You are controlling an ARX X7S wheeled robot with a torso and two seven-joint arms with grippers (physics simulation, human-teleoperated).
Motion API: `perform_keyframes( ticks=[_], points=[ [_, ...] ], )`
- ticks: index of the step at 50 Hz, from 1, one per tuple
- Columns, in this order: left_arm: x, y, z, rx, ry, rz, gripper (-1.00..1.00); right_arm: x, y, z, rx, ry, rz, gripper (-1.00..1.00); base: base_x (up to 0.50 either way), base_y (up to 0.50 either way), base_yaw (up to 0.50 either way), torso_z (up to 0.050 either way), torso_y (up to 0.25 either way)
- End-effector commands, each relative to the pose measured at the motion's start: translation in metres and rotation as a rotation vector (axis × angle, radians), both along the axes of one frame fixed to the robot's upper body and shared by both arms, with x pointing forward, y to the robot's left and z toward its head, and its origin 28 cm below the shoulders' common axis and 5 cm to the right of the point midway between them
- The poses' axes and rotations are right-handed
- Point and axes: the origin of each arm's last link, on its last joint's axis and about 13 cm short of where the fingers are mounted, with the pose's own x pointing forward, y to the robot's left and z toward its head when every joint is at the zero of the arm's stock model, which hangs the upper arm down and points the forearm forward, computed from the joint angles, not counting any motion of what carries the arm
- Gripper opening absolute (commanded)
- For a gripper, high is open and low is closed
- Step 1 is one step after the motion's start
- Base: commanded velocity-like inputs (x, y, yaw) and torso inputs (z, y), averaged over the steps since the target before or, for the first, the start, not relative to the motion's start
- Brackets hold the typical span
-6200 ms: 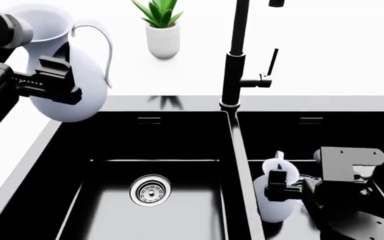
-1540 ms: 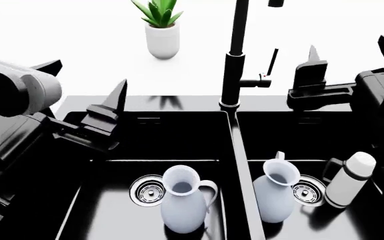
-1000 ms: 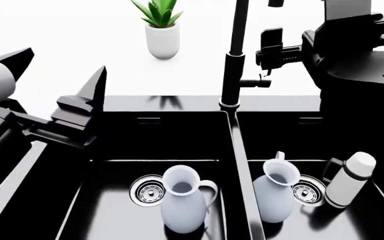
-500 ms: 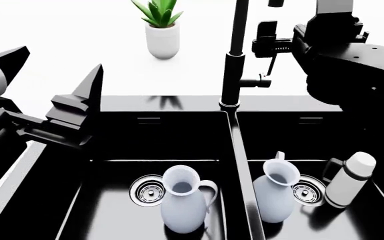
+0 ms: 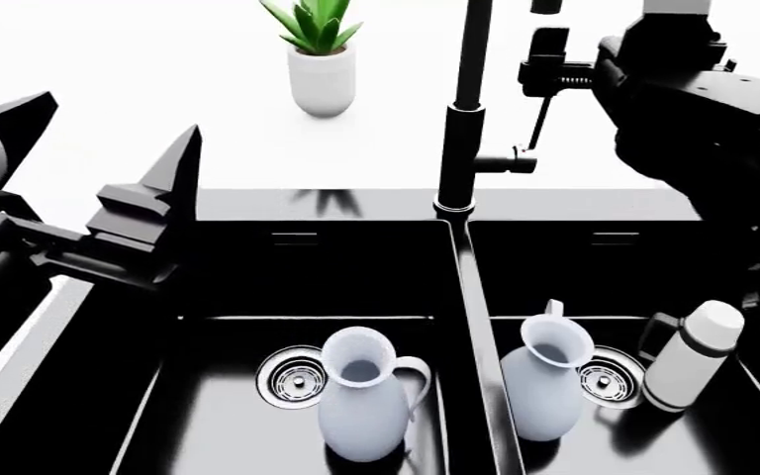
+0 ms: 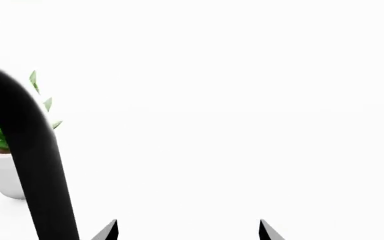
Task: Pick the pitcher and pitcher and place them in the sink. Then turn on the water.
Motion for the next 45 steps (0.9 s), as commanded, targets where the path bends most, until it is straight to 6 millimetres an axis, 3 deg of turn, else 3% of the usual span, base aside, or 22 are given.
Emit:
perform_keyframes(
  ticks=[1, 4, 7, 12, 22, 35, 45],
  points=[
    [0.002, 0.001, -0.001, -0.016, 0.0, 0.006, 1.0, 0.015, -0.003, -0.005, 0.011, 0.017, -0.007, 1.0, 0.0, 0.0, 0.0, 0.0, 0.0],
    [0.003, 0.002, 0.001, -0.026, -0.006, 0.017, 1.0, 0.019, -0.003, -0.007, 0.01, 0.022, -0.009, 1.0, 0.0, 0.0, 0.0, 0.0, 0.0],
    [0.005, 0.009, 0.024, -0.058, -0.07, 0.077, 1.0, 0.025, 0.0, -0.011, 0.003, 0.033, 0.003, 1.0, 0.0, 0.0, 0.0, 0.0, 0.0],
    [0.003, 0.011, 0.036, -0.071, -0.107, 0.099, 1.0, 0.028, 0.0, -0.013, 0.001, 0.039, 0.004, 1.0, 0.0, 0.0, 0.0, 0.0, 0.0],
    [0.003, 0.013, 0.041, -0.074, -0.129, 0.113, 1.0, 0.029, 0.002, -0.014, -0.001, 0.045, 0.009, 1.0, 0.0, 0.0, 0.0, 0.0, -0.012],
    [0.002, 0.014, 0.041, -0.078, -0.133, 0.113, 1.0, 0.03, 0.003, -0.016, -0.007, 0.047, 0.01, 1.0, 0.0, 0.0, 0.0, 0.012, -0.232],
    [0.003, 0.014, 0.039, -0.08, -0.123, 0.117, 1.0, 0.032, 0.003, -0.018, -0.006, 0.051, 0.013, 1.0, 0.0, 0.0, 0.0, 0.0, 0.0]
  ],
)
